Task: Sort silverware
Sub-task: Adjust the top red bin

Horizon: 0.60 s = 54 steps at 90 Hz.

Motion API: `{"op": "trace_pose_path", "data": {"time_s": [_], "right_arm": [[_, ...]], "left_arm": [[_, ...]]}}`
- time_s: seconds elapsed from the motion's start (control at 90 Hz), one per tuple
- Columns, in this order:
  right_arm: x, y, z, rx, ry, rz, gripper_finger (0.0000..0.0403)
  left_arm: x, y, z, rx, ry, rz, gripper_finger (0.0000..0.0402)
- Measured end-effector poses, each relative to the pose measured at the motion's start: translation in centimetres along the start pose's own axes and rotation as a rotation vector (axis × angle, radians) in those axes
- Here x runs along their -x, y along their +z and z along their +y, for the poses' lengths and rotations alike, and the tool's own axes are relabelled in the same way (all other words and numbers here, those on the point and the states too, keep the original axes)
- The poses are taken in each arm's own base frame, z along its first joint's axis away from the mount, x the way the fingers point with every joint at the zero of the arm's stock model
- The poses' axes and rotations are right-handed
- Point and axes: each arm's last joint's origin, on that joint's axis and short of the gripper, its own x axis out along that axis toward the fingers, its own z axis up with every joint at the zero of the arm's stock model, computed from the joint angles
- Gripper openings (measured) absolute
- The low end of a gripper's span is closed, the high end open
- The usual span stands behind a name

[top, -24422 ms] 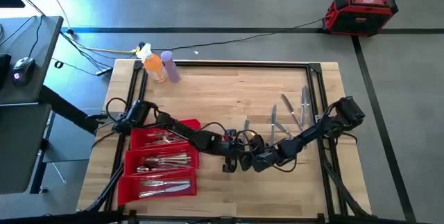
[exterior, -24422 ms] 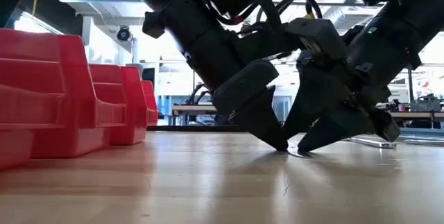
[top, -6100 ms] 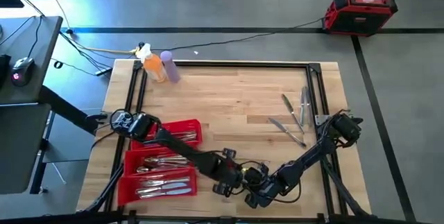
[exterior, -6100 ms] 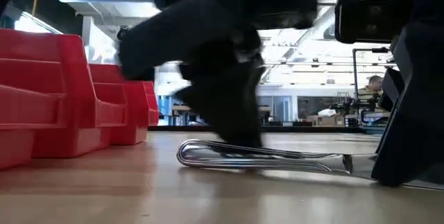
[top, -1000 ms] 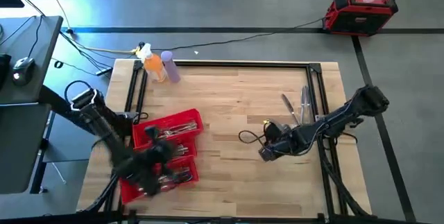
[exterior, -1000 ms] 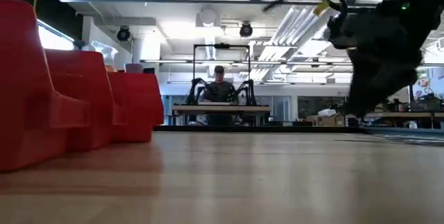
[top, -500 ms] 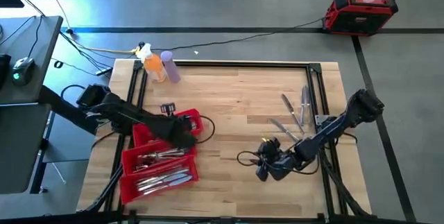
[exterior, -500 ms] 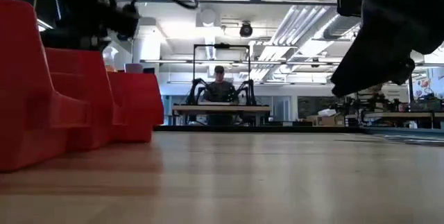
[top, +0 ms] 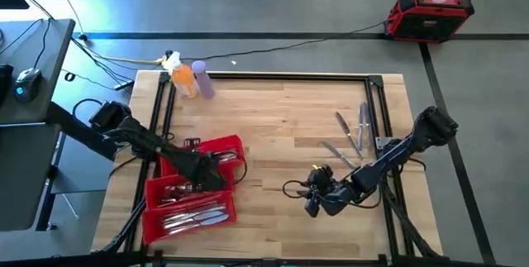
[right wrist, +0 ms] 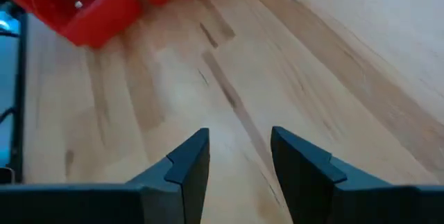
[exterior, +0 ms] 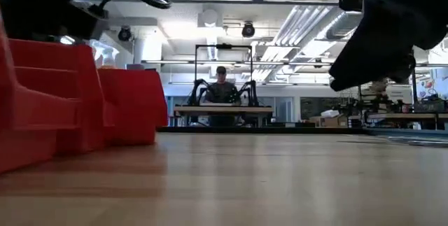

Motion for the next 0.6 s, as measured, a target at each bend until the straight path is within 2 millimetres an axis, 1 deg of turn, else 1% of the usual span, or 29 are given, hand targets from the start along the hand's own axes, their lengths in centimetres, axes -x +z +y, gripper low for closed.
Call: {"op": "trace_pose_path", "data": {"time_s": [0.2,0.311,0.411,0.511,0.6], "right_arm": [[0.0,0.6,0.7,-0.009,0.061,-0.056,0.0139],[-0.8,1.1,1.3,-0.042,0.103,-0.135,0.0139],[-2.7,1.8,1.4,-0.109,0.137,-0.211,0.0139],[-5.5,2.4,0.6,-0.207,0.16,-0.257,0.0135],[-8.2,3.0,-0.1,-0.294,0.113,-0.284,0.0125]], "left_arm": [[0.4,-1.5,-1.6,-0.027,0.009,0.006,0.0],[0.7,-2.4,-1.9,-0.018,0.038,0.025,0.0],[1.2,-3.4,-1.6,0.017,0.082,0.031,0.0],[1.9,-4.5,-1.1,0.068,0.112,0.001,0.0],[2.8,-5.5,-0.6,0.121,0.109,-0.061,0.0]]}}
